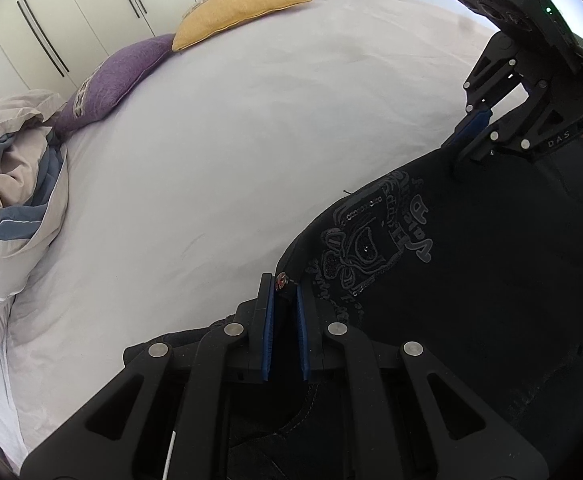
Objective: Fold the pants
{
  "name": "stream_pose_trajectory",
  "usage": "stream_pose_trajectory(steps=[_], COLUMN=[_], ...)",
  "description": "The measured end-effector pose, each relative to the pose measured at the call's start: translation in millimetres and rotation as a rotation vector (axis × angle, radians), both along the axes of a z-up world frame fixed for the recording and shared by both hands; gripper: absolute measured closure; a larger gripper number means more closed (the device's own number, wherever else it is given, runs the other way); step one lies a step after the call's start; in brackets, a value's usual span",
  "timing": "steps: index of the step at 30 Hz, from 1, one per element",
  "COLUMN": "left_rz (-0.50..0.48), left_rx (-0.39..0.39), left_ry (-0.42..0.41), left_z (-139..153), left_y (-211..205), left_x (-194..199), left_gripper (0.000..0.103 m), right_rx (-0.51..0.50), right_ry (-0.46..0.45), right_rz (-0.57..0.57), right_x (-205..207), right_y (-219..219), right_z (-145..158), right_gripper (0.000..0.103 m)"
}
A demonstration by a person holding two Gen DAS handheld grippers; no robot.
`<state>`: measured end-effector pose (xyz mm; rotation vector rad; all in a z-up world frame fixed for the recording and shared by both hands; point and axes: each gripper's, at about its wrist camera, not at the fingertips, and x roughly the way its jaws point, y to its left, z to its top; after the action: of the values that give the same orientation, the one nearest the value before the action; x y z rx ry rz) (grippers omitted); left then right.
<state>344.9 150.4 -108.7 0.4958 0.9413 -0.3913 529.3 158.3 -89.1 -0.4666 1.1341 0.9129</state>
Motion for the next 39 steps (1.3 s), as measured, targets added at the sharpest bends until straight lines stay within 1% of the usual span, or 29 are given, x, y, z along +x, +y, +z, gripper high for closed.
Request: stream_pose_trajectory(steps=[5,8,12,14,18,22,24,26,28,31,34,39], left_rz=[0.013,0.017,0.026,0.022,0.023,0.019,0.002,-0.019,-0.023,-0.028,-0.03,-0.026], left_rx=[-0.021,-0.026,-0.039,-0.038,-0.032,-0.03,0.005,0.027,0.051,0.058,0.064,0.089], left_ry=[-0.013,-0.023,-0.03,-0.035,-0.045,-0.045,-0.041,-0.036,-0.047,-0.047,-0.04,-0.032], left_z=[5.6,11.7,21.4,25.8,33.9,42.0,40.0,37.7,36.3,34.6,29.1,20.3], left_y=[4.0,5.3,11.0,11.3,13.0,21.4,23.6,23.5,22.0,23.6,24.3,26.3], left_x=[-2.9,-9.5,-21.2,-30.8,-52.5,-82.4,-100.7,-119.4,-140.9,-169.1,-195.5,-238.5], left_gripper=[0.094,0.094,0.094,0.094,0.094,0.094,0.094,0.094,0.095,0.096,0.096,0.097], right_rx=[0.006,-0.005,0.027,0.035,0.02,-0.008,-0.028,-0.049,-0.074,-0.115,-0.159,-0.23], right_ry=[-0.024,-0.062,-0.102,-0.119,-0.153,-0.173,-0.195,-0.232,-0.279,-0.357,-0.416,-0.487], right_rz=[0.0,0.003,-0.018,-0.016,0.017,0.041,0.064,0.097,0.128,0.177,0.218,0.277], right_x=[-8.5,-19.0,-34.6,-46.1,-66.4,-87.7,-107.0,-128.6,-151.6,-194.4,-230.0,-280.9], right_y=[-5.2,-1.2,-1.2,5.1,20.8,22.9,22.0,25.0,26.3,29.4,33.3,45.8], right_z=[11.8,16.4,24.7,29.3,36.5,39.9,40.8,44.0,47.5,50.7,46.4,32.6], right_gripper=[0.099,0.099,0.099,0.099,0.099,0.099,0.1,0.1,0.1,0.1,0.1,0.1])
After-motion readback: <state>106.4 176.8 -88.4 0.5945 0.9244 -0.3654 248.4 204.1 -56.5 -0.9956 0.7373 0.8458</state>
